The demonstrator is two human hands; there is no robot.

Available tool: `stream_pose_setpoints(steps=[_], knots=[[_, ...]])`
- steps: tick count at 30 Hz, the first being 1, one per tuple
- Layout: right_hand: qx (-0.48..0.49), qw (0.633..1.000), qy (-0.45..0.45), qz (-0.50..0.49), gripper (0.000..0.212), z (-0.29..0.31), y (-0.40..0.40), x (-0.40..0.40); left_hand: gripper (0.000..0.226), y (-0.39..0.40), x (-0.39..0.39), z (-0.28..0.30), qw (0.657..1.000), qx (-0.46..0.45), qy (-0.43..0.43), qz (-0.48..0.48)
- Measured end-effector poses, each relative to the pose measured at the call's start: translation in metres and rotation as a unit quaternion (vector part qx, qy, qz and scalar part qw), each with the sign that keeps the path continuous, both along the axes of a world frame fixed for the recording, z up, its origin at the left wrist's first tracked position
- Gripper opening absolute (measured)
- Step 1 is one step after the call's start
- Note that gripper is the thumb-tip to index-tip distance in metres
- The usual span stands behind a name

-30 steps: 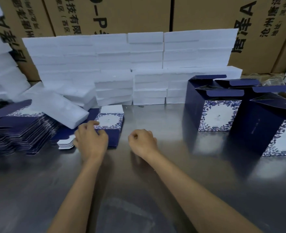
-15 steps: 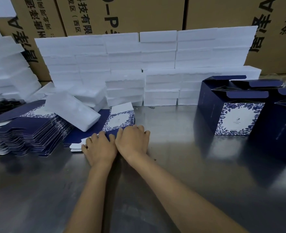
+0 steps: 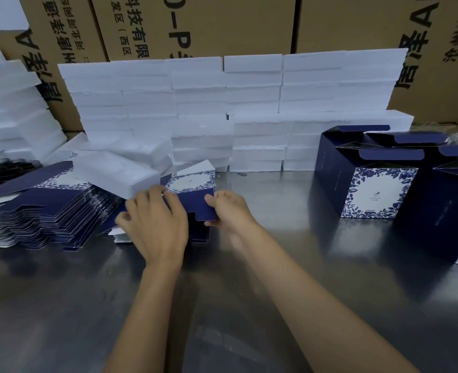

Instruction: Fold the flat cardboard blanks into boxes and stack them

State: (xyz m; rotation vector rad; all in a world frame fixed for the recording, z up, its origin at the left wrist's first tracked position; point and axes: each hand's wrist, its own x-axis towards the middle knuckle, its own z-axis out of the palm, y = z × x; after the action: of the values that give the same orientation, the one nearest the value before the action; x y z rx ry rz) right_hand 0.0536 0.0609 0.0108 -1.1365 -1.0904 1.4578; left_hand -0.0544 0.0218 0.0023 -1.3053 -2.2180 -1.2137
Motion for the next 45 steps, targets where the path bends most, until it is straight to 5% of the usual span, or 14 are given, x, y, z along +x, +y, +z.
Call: stream_pose_setpoints(steps=[8,16,22,25,29,32,36,43,45], knots=[[-0.03,0.999,0.007,-0.042,0.006,-0.002,-0.015,0.063,0.02,-0.018,0.023,0.015,0.997,-0.017,-0.022,-0.067],[-0.036,0.998,0.005,-0.046,0.016,-0.022,-0.032,0.139,0.023,-0.019,0.025,0.011,0.987,-0.12,-0.049,-0.091],[-0.043,0.988,0.09,-0.118,0.018,-0.03,-0.047,0.197,0.033,-0.013,0.027,0.003,0.974,-0.178,-0.096,-0.101],[-0.036,0.987,0.103,-0.12,0.019,-0.033,-0.055,0.21,0.049,-0.012,0.033,0.002,0.94,-0.24,-0.199,-0.14],[-0.047,0.982,0.125,-0.131,0.018,-0.032,-0.063,0.218,0.038,-0.015,0.043,0.009,0.773,-0.239,-0.515,-0.284],[-0.058,0.991,0.066,-0.103,0.026,-0.029,-0.066,0.228,0.025,-0.015,0.049,0.008,0.713,-0.191,-0.597,-0.315],[-0.071,0.993,-0.031,-0.086,0.034,-0.028,-0.067,0.232,0.018,-0.019,0.055,0.014,0.7,-0.148,-0.621,-0.318],[-0.056,0.986,-0.132,-0.085,0.015,-0.028,-0.069,0.22,0.018,-0.02,0.056,0.02,0.72,-0.092,-0.614,-0.309],[-0.026,0.975,-0.189,-0.11,0.029,-0.025,-0.071,0.218,0.016,-0.022,0.058,0.02,0.722,-0.089,-0.604,-0.325]])
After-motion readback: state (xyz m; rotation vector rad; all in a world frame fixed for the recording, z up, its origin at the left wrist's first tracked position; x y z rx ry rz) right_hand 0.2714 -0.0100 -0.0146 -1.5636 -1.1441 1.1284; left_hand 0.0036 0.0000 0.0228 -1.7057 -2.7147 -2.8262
